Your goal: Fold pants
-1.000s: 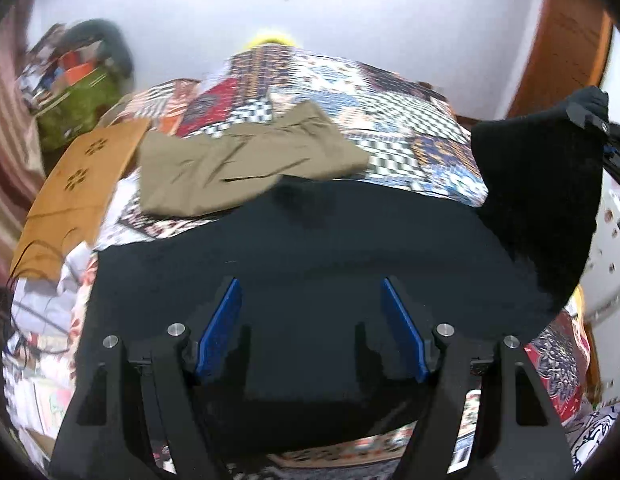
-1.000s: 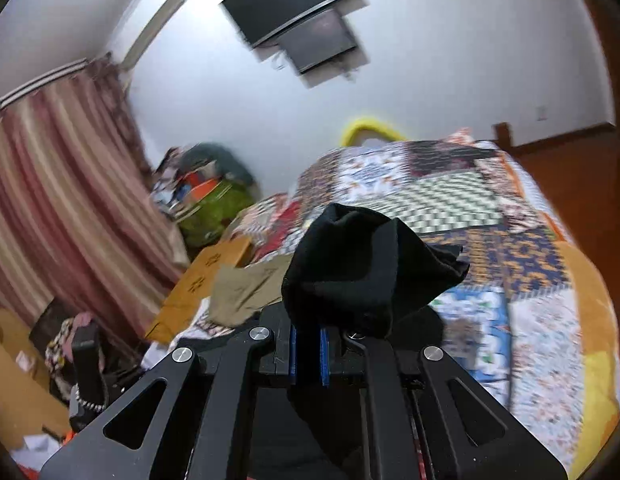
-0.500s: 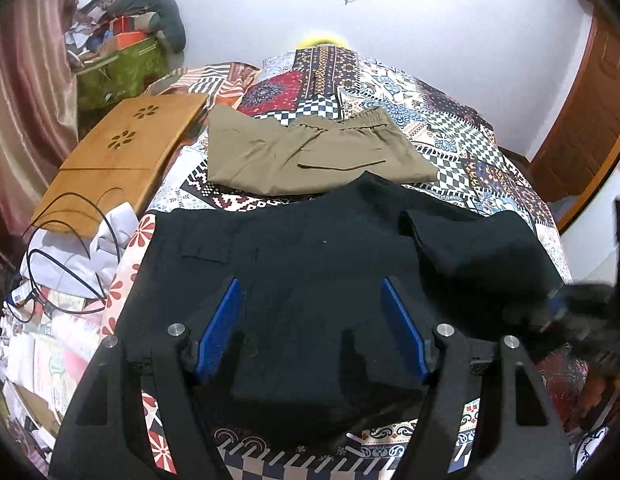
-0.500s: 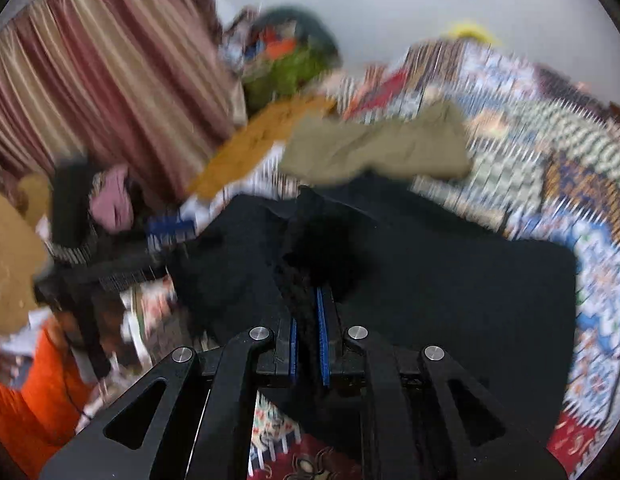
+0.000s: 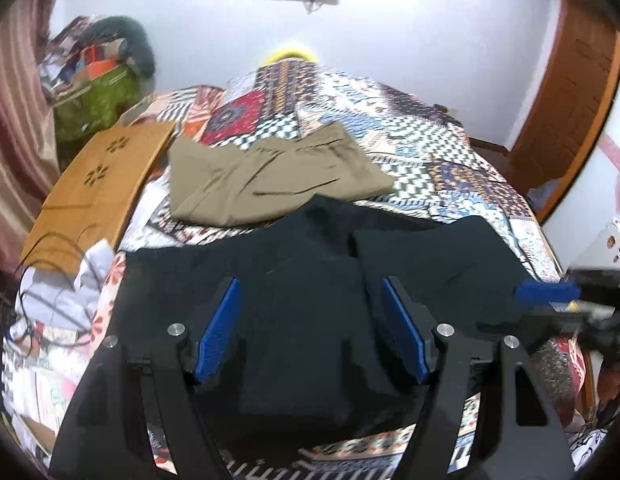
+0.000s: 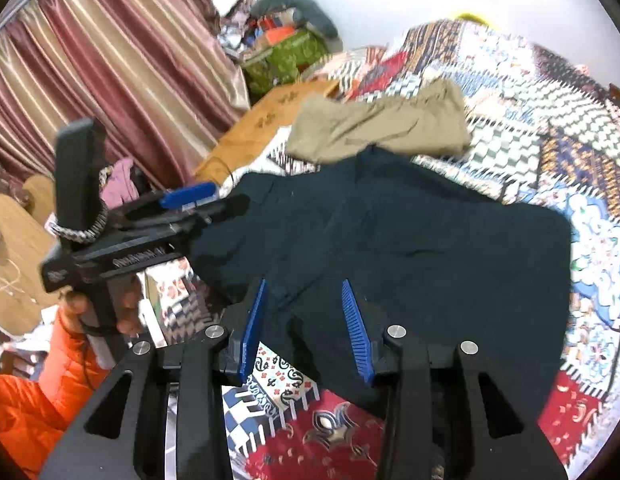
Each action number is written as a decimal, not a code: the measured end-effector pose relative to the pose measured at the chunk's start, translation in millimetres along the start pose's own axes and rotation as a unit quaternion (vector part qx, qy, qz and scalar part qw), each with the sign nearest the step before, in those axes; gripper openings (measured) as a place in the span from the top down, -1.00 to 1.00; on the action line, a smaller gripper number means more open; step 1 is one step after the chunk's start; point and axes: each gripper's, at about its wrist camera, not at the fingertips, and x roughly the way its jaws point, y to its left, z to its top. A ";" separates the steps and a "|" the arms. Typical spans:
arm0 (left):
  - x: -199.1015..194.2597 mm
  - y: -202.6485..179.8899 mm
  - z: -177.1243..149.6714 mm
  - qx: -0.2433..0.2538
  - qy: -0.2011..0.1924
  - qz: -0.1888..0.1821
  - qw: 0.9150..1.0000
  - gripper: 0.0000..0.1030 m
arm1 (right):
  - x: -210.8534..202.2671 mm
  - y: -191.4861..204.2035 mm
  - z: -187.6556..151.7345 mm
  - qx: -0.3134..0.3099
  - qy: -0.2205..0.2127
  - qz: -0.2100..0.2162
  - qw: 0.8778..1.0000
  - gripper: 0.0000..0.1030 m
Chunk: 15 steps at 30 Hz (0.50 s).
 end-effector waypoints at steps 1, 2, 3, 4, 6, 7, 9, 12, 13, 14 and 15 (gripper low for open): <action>1.3 -5.4 1.8 0.007 0.000 -0.004 1.000 -0.38 | -6.0 -2.1 2.0 -0.002 -0.009 -0.010 1.000 0.30; 3.7 -11.8 3.5 0.014 0.001 -0.008 1.000 -0.38 | -14.7 -5.1 3.2 -0.006 -0.023 -0.027 0.999 0.25; 6.7 -18.0 4.9 0.021 0.003 -0.012 1.000 -0.38 | -22.4 -8.4 5.4 -0.011 -0.035 -0.048 0.998 0.20; 10.4 -24.2 5.4 0.026 0.007 -0.019 0.999 -0.38 | -28.8 -13.2 6.5 -0.013 -0.047 -0.072 0.996 0.13; 18.1 -35.0 5.3 0.034 0.017 -0.031 0.999 -0.38 | -37.6 -23.5 5.7 -0.021 -0.059 -0.124 0.990 0.12; 21.7 -40.2 5.0 0.038 0.021 -0.035 0.998 -0.38 | -39.1 -28.9 4.7 -0.024 -0.059 -0.148 0.987 0.12; 31.7 -51.6 3.0 0.049 0.032 -0.041 0.997 -0.38 | -37.7 -43.3 1.4 -0.021 -0.053 -0.179 0.982 0.12; 47.4 -67.7 -3.9 0.066 0.054 -0.046 0.995 -0.38 | -26.1 -65.7 -8.6 0.002 -0.029 -0.193 0.981 0.12; 54.2 -72.8 -7.7 0.072 0.064 -0.045 0.994 -0.38 | -20.8 -72.7 -13.2 0.012 -0.017 -0.198 0.980 0.12; 58.4 -76.1 -11.1 0.077 0.071 -0.044 0.994 -0.38 | -13.5 -79.9 -19.2 0.021 -0.004 -0.197 0.980 0.12; 63.0 -78.4 -14.9 0.081 0.078 -0.042 0.993 -0.38 | -5.4 -85.9 -26.1 0.028 0.011 -0.196 0.980 0.12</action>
